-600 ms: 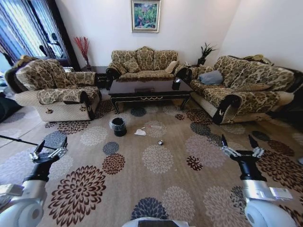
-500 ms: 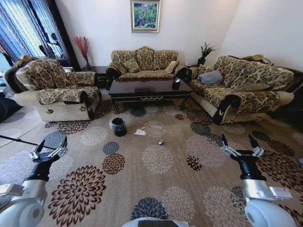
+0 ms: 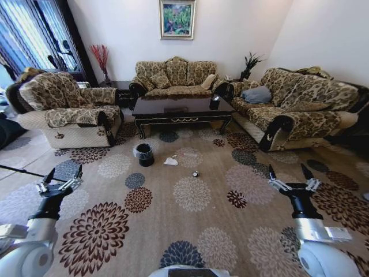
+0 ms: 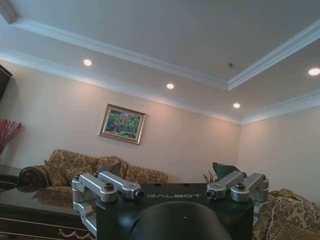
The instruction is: Move to the front of the table and pick up the trash from the floor, then place it into the trash bin.
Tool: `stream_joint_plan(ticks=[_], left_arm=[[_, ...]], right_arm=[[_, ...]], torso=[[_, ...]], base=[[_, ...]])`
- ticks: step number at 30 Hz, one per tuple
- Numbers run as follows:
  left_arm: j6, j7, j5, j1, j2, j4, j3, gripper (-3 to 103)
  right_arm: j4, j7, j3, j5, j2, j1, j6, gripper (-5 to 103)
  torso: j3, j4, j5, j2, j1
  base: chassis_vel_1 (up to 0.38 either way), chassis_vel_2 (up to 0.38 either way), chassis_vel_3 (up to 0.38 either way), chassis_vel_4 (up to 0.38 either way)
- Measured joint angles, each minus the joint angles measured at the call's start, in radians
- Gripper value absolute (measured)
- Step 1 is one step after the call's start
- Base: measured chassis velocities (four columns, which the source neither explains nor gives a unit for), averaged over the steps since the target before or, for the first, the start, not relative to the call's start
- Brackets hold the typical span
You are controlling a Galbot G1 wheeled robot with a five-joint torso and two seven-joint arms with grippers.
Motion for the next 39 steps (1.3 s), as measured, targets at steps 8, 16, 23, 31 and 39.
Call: stream_joint_plan(ticks=[8,16,23,31,39], left_arm=[[-0.015,0.004,0.008,0.000,-0.003,0.002,-0.003,100],[-0.016,0.011,0.049,0.008,-0.017,0.000,0.005,100],[-0.015,0.011,0.052,0.009,-0.019,-0.002,0.004,100],[-0.015,0.015,0.052,0.010,-0.021,0.000,0.004,100],[-0.018,0.026,0.054,0.015,-0.026,-0.001,0.004,100]], right_arm=[[-0.013,-0.001,-0.002,0.004,-0.007,0.009,0.002,100],[-0.023,-0.001,-0.006,0.006,-0.009,0.015,0.004,100],[-0.026,-0.001,-0.009,0.006,-0.008,0.022,0.005,100],[-0.033,-0.001,-0.012,0.007,-0.008,0.027,0.005,100],[-0.034,-0.001,-0.013,0.007,-0.004,0.027,0.005,100]], torso=[[0.000,0.0000,0.0000,0.000,0.000],[0.000,0.0000,0.0000,-0.001,0.000],[-0.013,0.0000,0.0000,-0.024,-0.011],[-0.039,0.0000,0.0000,-0.073,-0.033],[-0.060,0.0000,0.0000,-0.112,-0.052]], base=[[0.000,0.000,0.000,0.000],[0.000,0.000,0.000,0.000],[0.000,0.000,0.000,0.000],[0.000,0.000,0.000,0.000],[0.000,0.000,0.000,0.000]])
